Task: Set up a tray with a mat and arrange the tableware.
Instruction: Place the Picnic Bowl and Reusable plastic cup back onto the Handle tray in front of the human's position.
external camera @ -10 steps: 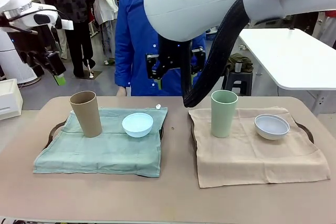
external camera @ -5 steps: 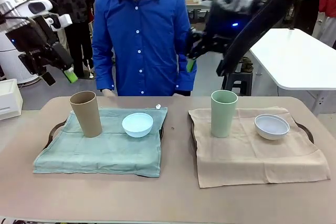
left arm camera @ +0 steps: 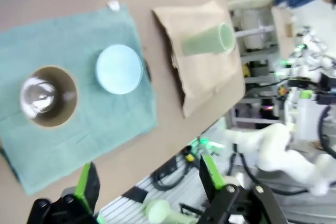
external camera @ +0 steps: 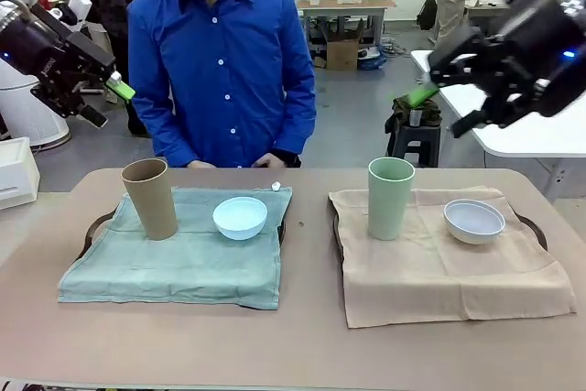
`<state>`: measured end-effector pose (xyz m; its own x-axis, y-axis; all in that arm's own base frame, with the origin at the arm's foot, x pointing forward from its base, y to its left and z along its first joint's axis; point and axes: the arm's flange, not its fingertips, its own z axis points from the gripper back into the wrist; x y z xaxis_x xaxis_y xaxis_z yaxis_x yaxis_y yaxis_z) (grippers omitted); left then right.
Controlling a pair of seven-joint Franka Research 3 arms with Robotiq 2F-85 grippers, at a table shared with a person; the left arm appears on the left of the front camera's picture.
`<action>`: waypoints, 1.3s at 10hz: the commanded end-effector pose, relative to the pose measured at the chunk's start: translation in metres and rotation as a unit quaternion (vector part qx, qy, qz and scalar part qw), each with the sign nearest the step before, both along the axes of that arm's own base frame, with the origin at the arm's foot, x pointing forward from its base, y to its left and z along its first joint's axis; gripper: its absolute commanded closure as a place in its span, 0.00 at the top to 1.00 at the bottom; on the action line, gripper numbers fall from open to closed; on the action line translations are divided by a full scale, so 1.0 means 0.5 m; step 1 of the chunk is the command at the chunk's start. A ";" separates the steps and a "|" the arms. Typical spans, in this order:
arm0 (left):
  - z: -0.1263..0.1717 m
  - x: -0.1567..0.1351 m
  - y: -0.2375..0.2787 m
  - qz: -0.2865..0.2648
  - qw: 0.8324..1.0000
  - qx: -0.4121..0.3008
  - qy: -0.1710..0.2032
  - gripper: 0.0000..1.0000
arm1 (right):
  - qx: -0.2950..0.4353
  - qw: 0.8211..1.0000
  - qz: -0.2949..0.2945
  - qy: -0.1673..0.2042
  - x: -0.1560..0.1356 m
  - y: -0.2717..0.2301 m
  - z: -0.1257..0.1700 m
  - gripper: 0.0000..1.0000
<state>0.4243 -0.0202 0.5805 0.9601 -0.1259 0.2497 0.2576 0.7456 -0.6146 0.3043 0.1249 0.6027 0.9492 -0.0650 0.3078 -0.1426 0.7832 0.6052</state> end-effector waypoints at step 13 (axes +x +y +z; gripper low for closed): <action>-0.073 0.028 0.166 0.024 0.975 -0.185 0.118 1.00 | 0.194 0.974 -0.098 0.057 -0.014 -0.355 0.044 0.88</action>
<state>0.4341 0.0508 0.5348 0.9936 -0.0555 0.0985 0.1129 0.5357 -0.8369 0.2875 -0.0237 0.6109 0.9338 -0.3114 0.1761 0.0371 0.5738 0.8181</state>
